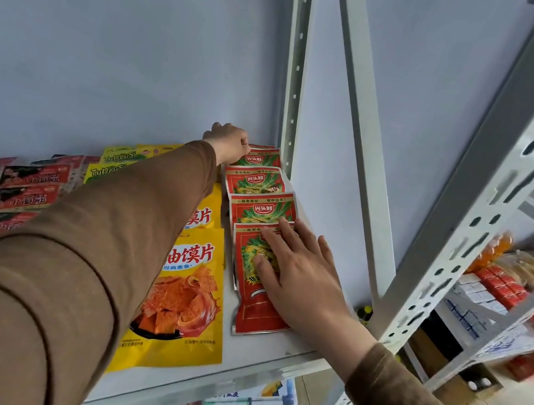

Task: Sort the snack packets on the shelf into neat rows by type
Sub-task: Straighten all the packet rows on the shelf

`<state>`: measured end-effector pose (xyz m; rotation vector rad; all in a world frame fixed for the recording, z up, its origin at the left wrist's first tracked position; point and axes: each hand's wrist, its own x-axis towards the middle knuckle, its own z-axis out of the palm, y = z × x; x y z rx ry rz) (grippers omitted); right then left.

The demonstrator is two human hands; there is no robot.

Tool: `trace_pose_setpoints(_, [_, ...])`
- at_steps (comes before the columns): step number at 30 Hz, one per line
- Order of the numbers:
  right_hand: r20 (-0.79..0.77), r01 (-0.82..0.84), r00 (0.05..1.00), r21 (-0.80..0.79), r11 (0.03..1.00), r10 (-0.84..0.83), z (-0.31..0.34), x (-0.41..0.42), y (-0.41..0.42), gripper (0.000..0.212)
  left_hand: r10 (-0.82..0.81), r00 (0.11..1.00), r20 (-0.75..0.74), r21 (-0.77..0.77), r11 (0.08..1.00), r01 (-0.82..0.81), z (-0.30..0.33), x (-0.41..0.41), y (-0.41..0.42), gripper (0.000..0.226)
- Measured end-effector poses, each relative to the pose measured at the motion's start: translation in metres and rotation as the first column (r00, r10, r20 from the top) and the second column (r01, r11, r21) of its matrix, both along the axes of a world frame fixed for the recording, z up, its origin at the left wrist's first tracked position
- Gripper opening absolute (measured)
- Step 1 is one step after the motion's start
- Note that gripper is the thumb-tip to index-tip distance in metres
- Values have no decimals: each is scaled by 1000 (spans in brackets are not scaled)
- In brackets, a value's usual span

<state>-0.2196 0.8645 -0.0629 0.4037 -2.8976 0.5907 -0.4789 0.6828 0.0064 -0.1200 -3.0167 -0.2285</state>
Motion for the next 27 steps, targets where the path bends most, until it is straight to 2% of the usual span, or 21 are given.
trace_pose_setpoints(4, [7, 0, 1000, -9, 1000, 0, 1, 0, 0, 59, 28, 1000, 5, 34, 999, -28, -2, 1, -4, 34])
trace_pose_setpoints(7, [13, -7, 1000, -7, 1000, 7, 3, -1, -1, 58, 28, 991, -130, 98, 995, -16, 2, 10, -9, 53])
trace_pose_setpoints(9, [11, -17, 1000, 0, 1000, 17, 4, -1, 1, 59, -68, 980, -187, 41, 996, 77, 3, 16, -14, 45])
trace_pose_setpoints(12, [-31, -20, 999, 3, 1000, 20, 7, 2, 5, 63, -118, 992, -54, -100, 989, 112, 0, 27, -24, 45])
trace_pose_setpoints(14, [-44, -18, 999, 17, 1000, 19, 9, 3, 6, 69, -103, 994, 32, -118, 987, 106, -3, 36, -27, 46])
trace_pose_setpoints(19, [8, -55, 998, 69, 996, 54, 4, 5, 4, 66, -130, 991, 25, -18, 991, 130, -12, 47, -24, 21])
trace_pose_setpoints(27, [-9, -77, 997, 42, 996, 77, 3, 5, -1, 64, -123, 984, -131, 102, 985, 136, -12, 59, -19, 25])
